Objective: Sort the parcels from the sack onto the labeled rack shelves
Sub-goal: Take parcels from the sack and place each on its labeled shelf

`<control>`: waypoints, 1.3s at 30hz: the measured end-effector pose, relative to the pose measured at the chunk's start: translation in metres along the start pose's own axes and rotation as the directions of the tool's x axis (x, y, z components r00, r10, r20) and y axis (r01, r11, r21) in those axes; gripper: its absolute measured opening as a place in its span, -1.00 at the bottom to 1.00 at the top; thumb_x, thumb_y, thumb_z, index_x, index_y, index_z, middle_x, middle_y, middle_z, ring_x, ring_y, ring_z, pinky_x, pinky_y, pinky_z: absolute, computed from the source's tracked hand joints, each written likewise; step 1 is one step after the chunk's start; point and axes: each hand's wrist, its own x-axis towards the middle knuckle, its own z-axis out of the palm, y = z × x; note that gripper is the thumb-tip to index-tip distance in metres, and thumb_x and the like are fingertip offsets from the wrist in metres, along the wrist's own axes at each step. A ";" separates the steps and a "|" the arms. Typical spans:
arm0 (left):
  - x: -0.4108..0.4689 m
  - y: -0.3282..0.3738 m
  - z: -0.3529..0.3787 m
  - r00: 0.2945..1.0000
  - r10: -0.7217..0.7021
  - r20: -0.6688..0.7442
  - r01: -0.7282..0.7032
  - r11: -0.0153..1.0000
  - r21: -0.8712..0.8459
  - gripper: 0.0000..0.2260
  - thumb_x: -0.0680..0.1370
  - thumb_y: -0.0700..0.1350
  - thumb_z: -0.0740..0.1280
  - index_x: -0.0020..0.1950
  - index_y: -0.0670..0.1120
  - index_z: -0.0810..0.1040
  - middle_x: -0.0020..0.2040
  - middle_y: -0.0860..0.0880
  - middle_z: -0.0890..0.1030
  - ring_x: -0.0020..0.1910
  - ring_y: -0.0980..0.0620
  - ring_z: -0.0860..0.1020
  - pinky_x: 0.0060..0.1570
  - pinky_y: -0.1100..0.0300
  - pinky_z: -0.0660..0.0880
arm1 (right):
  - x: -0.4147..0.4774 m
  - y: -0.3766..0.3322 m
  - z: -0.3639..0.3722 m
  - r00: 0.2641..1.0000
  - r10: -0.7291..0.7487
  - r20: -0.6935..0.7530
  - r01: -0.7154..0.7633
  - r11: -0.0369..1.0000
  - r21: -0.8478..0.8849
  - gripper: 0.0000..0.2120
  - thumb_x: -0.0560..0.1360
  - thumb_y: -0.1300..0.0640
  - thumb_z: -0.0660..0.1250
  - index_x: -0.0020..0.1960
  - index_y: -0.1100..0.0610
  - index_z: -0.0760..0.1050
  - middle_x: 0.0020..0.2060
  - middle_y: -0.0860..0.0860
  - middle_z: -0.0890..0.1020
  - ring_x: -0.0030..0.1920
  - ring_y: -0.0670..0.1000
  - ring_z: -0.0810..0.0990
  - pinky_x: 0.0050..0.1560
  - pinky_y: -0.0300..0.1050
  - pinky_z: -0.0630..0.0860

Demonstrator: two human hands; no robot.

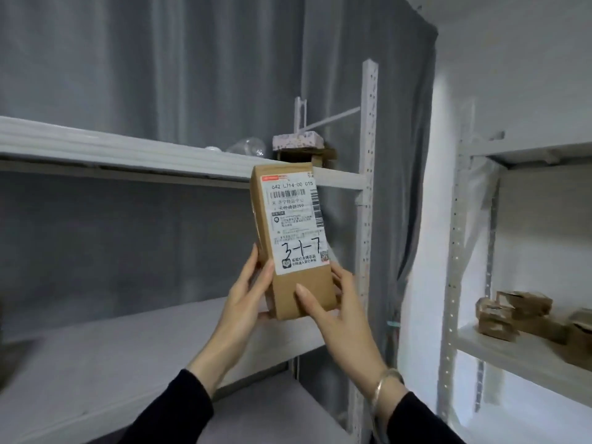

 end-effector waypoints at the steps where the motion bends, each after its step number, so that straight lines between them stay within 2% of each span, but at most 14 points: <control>1: -0.008 0.008 -0.016 0.998 0.024 -0.055 -0.023 0.999 0.025 -0.44 0.46 0.12 0.24 0.46 0.21 0.22 0.29 0.17 0.52 0.18 0.20 0.53 -0.03 0.07 0.61 | -0.002 -0.004 0.015 0.999 -0.022 0.047 0.019 0.997 0.076 -0.52 0.44 0.05 0.38 0.28 -0.12 0.27 0.11 -0.28 0.49 0.05 -0.45 0.46 -0.03 -0.53 0.43; 4: -0.036 0.042 -0.068 0.960 0.108 -0.258 -0.077 0.989 0.127 -0.60 0.50 0.05 0.24 0.35 0.08 0.39 0.20 0.09 0.59 -0.01 0.25 0.62 -0.08 0.08 0.61 | -0.014 -0.020 0.073 0.980 -0.082 0.181 0.025 0.955 0.296 -0.55 0.51 0.14 0.29 0.32 -0.13 0.25 0.12 -0.35 0.46 0.07 -0.53 0.42 -0.08 -0.61 0.39; 6: -0.060 0.067 -0.105 0.904 0.164 -0.395 -0.091 0.976 0.197 -0.65 0.44 0.08 0.26 0.17 -0.03 0.46 0.08 -0.03 0.63 -0.10 0.19 0.64 -0.12 0.08 0.60 | -0.029 -0.033 0.118 0.962 -0.121 0.245 0.010 0.912 0.411 -0.56 0.54 0.18 0.24 0.34 -0.14 0.24 0.23 -0.31 0.43 0.17 -0.51 0.36 -0.01 -0.62 0.37; 8: -0.087 0.093 -0.140 0.845 0.222 -0.487 -0.075 0.950 0.303 -0.66 0.41 0.12 0.25 0.05 -0.08 0.46 -0.02 -0.07 0.64 -0.11 0.10 0.64 -0.14 0.12 0.60 | -0.048 -0.051 0.161 0.943 -0.160 0.293 -0.005 0.871 0.492 -0.55 0.55 0.22 0.22 0.34 -0.13 0.23 0.28 -0.25 0.41 0.22 -0.48 0.31 0.02 -0.65 0.33; 10: -0.114 0.118 -0.172 0.796 0.284 -0.534 -0.056 0.914 0.403 -0.66 0.45 0.12 0.24 0.05 -0.10 0.48 -0.01 -0.11 0.63 -0.04 0.00 0.62 -0.06 0.05 0.57 | -0.068 -0.073 0.199 0.931 -0.176 0.321 -0.038 0.825 0.563 -0.53 0.54 0.26 0.23 0.37 -0.08 0.24 0.29 -0.18 0.43 0.20 -0.48 0.32 -0.04 -0.66 0.33; 14: -0.155 0.164 -0.225 0.758 0.377 -0.531 -0.089 0.868 0.489 -0.75 0.55 0.04 0.20 0.16 -0.02 0.50 0.08 -0.04 0.61 -0.01 0.09 0.58 -0.18 0.25 0.51 | -0.098 -0.123 0.263 0.927 -0.207 0.314 -0.043 0.772 0.634 -0.53 0.53 0.28 0.26 0.33 -0.12 0.29 0.28 -0.14 0.48 0.18 -0.41 0.42 0.05 -0.51 0.45; 17: -0.179 0.194 -0.261 0.750 0.408 -0.520 -0.166 0.877 0.450 -0.67 0.56 -0.02 0.19 0.32 -0.04 0.44 0.13 0.02 0.60 0.00 0.18 0.58 -0.26 0.39 0.52 | -0.113 -0.162 0.303 0.920 -0.248 0.303 0.002 0.777 0.630 -0.52 0.54 0.19 0.26 0.37 -0.16 0.29 0.27 -0.11 0.48 0.18 -0.36 0.47 0.18 -0.39 0.45; 22: -0.221 0.248 -0.326 0.782 0.419 -0.462 -0.246 0.888 0.388 -0.58 0.55 -0.01 0.16 0.42 -0.04 0.35 0.24 -0.05 0.56 0.16 0.05 0.55 -0.16 0.35 0.57 | -0.141 -0.227 0.360 0.910 -0.314 0.270 0.096 0.793 0.601 -0.53 0.54 0.11 0.24 0.38 -0.22 0.26 0.31 -0.18 0.44 0.35 -0.21 0.36 0.34 -0.06 0.41; 24: -0.236 0.271 -0.351 0.788 0.424 -0.447 -0.270 0.890 0.368 -0.60 0.55 -0.02 0.16 0.39 -0.05 0.36 0.21 -0.04 0.56 0.17 0.03 0.55 -0.13 0.35 0.58 | -0.151 -0.250 0.381 0.903 -0.350 0.248 0.145 0.792 0.593 -0.54 0.54 0.10 0.24 0.36 -0.25 0.26 0.32 -0.18 0.43 0.35 -0.20 0.36 0.30 -0.26 0.41; 26: -0.247 0.292 -0.371 0.778 0.455 -0.434 -0.303 0.876 0.375 -0.66 0.57 -0.06 0.16 0.34 -0.06 0.37 0.11 0.02 0.58 0.06 0.12 0.58 -0.17 0.35 0.58 | -0.160 -0.273 0.401 0.897 -0.382 0.223 0.190 0.787 0.588 -0.56 0.54 0.10 0.24 0.34 -0.27 0.28 0.29 -0.21 0.45 0.34 -0.20 0.37 0.23 -0.45 0.38; 28: -0.255 0.313 -0.392 0.760 0.493 -0.424 -0.335 0.856 0.395 -0.69 0.58 -0.10 0.17 0.31 -0.11 0.40 -0.01 0.07 0.60 -0.13 0.24 0.62 -0.18 0.33 0.59 | -0.167 -0.298 0.417 0.897 -0.400 0.185 0.224 0.776 0.589 -0.56 0.54 0.13 0.25 0.32 -0.27 0.30 0.26 -0.24 0.48 0.33 -0.20 0.38 0.18 -0.50 0.36; 30: -0.258 0.327 -0.401 0.738 0.517 -0.435 -0.349 0.843 0.410 -0.68 0.57 -0.10 0.19 0.31 -0.15 0.43 -0.05 0.08 0.62 -0.19 0.29 0.63 -0.12 0.25 0.60 | -0.171 -0.314 0.424 0.894 -0.405 0.193 0.218 0.768 0.603 -0.56 0.54 0.14 0.24 0.30 -0.28 0.30 0.24 -0.24 0.48 0.30 -0.23 0.40 0.12 -0.56 0.36; 36: -0.287 0.353 -0.424 0.727 0.546 -0.417 -0.370 0.822 0.432 -0.59 0.54 -0.08 0.23 0.39 -0.08 0.40 0.12 0.03 0.57 0.07 0.13 0.55 -0.02 0.27 0.56 | -0.200 -0.351 0.442 0.895 -0.409 0.178 0.217 0.747 0.628 -0.57 0.56 0.19 0.22 0.28 -0.26 0.29 0.22 -0.30 0.46 0.24 -0.36 0.40 0.20 -0.53 0.35; 39: -0.312 0.334 -0.435 0.739 0.515 -0.435 -0.322 0.837 0.443 -0.60 0.54 -0.08 0.23 0.38 -0.07 0.39 0.17 0.01 0.57 0.12 0.11 0.55 0.08 0.19 0.56 | -0.228 -0.340 0.451 0.896 -0.391 0.211 0.192 0.768 0.611 -0.55 0.56 0.20 0.21 0.31 -0.24 0.26 0.27 -0.32 0.42 0.30 -0.32 0.37 0.29 -0.46 0.30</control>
